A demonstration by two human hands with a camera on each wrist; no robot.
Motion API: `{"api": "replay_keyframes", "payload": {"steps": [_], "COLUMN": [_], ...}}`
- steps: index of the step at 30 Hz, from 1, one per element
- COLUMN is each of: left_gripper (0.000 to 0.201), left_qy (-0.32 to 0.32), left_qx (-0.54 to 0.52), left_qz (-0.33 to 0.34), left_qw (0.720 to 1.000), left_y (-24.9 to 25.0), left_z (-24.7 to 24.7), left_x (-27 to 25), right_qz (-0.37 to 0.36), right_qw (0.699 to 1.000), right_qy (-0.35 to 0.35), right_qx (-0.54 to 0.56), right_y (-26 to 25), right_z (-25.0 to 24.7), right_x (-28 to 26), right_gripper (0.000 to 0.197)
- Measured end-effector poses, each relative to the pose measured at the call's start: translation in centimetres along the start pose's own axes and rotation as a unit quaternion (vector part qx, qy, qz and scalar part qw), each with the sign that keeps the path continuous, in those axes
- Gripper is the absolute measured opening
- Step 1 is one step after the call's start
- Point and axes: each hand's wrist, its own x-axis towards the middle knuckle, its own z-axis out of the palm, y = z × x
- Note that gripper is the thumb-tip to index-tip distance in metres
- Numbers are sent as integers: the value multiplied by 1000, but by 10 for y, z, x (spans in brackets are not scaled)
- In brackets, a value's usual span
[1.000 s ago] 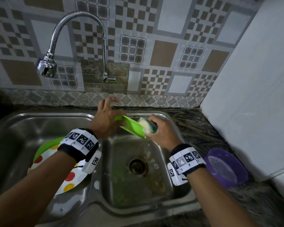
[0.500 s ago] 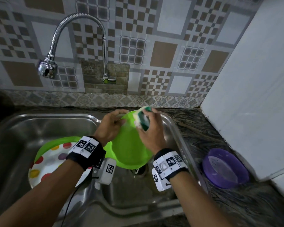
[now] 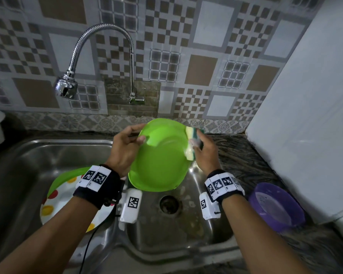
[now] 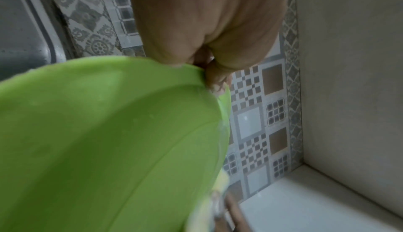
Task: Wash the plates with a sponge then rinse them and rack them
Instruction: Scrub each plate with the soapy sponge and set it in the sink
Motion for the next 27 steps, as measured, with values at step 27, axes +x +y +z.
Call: {"api": "replay_keyframes", "payload": {"steps": [27], "left_gripper": [29], "left_qy": [99], "left_qx": [-160], "left_qz": [-14], "left_qw": [982], "left_y": [23], "left_z": [-11], "left_x": [32], "right_qz": [-310], "right_qw": [937], "right_qy": [-73], "right_qx": [-143], "right_y": [-29], "right_z": [39], "right_x": [-61], "right_gripper": [61]}}
